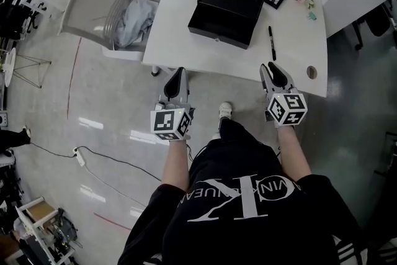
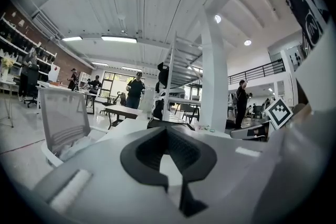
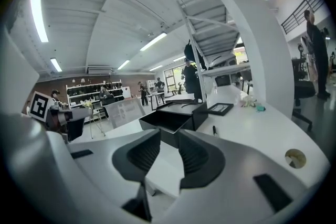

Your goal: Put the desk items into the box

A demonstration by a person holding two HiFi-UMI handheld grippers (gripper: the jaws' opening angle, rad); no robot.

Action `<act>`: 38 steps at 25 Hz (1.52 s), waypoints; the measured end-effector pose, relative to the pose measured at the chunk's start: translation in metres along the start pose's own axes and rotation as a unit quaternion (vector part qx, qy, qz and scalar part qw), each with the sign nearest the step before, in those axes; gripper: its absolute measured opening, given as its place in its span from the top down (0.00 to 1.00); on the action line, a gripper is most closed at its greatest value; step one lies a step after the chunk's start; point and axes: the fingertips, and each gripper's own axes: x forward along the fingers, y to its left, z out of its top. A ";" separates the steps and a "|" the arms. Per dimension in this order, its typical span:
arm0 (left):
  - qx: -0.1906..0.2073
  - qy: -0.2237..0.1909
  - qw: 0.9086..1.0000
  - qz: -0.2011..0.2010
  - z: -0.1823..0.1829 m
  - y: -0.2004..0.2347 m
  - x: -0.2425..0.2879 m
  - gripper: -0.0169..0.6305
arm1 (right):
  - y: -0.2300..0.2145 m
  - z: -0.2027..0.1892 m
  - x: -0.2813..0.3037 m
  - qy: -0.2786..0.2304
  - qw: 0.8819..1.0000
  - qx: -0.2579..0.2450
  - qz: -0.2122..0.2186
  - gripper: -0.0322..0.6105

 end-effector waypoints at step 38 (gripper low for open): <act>-0.006 0.016 0.998 -0.054 -0.001 0.006 0.152 0.96 | -0.123 -0.072 0.081 0.255 0.960 0.004 -0.118 0.84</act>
